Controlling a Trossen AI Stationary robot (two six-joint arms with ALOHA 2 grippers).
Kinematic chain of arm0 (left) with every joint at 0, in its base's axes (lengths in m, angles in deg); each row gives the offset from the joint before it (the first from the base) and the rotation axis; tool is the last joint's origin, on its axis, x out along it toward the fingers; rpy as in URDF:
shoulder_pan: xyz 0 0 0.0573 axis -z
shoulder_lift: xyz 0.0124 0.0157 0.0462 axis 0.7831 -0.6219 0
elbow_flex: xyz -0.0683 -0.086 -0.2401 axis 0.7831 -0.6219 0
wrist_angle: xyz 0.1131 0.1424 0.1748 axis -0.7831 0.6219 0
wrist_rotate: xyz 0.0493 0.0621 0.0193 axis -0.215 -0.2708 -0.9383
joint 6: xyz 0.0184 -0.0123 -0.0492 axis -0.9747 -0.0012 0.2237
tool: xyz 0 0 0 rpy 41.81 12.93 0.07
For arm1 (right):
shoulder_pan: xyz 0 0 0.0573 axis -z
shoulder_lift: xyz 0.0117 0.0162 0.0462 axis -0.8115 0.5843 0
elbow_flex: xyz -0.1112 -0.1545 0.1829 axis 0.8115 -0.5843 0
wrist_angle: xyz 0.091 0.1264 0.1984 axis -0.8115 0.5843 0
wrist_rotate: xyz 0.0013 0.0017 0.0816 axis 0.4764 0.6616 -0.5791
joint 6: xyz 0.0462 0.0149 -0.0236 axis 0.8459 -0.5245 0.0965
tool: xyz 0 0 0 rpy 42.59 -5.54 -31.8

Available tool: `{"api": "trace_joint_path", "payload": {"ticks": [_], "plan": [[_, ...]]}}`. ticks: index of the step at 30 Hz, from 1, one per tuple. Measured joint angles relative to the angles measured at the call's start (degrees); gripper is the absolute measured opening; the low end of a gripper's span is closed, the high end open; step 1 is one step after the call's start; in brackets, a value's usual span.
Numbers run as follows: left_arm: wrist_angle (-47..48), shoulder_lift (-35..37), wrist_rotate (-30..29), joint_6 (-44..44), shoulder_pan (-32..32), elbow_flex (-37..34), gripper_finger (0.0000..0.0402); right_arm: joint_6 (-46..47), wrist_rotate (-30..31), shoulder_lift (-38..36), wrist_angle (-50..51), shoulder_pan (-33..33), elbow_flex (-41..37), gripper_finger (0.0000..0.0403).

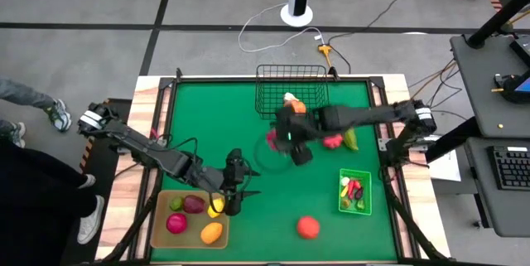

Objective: Sort produce into baskets
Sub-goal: Put the red bell pepper into the black basket

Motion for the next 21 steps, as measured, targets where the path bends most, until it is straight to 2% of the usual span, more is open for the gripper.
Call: {"api": "trace_joint_path", "payload": {"ticks": [6, 14, 21], "plan": [[0.3, 0.0, -0.1, 0.6, 1.4, 0.0, 0.0231, 4.6, 0.2, 0.0, -0.5, 12.8, 4.5, 0.0250], [1.0, 0.0, -2.9, 0.6, 1.5, 0.0, 0.0231, 23.8, -0.9, 0.0, 1.1, 31.3, 2.9, 0.0251], [1.0, 0.0, -3.0, 0.6, 1.5, 0.0, 0.0231, 27.6, -2.9, 0.0, 2.6, 37.6, -0.4, 0.0251]]}}
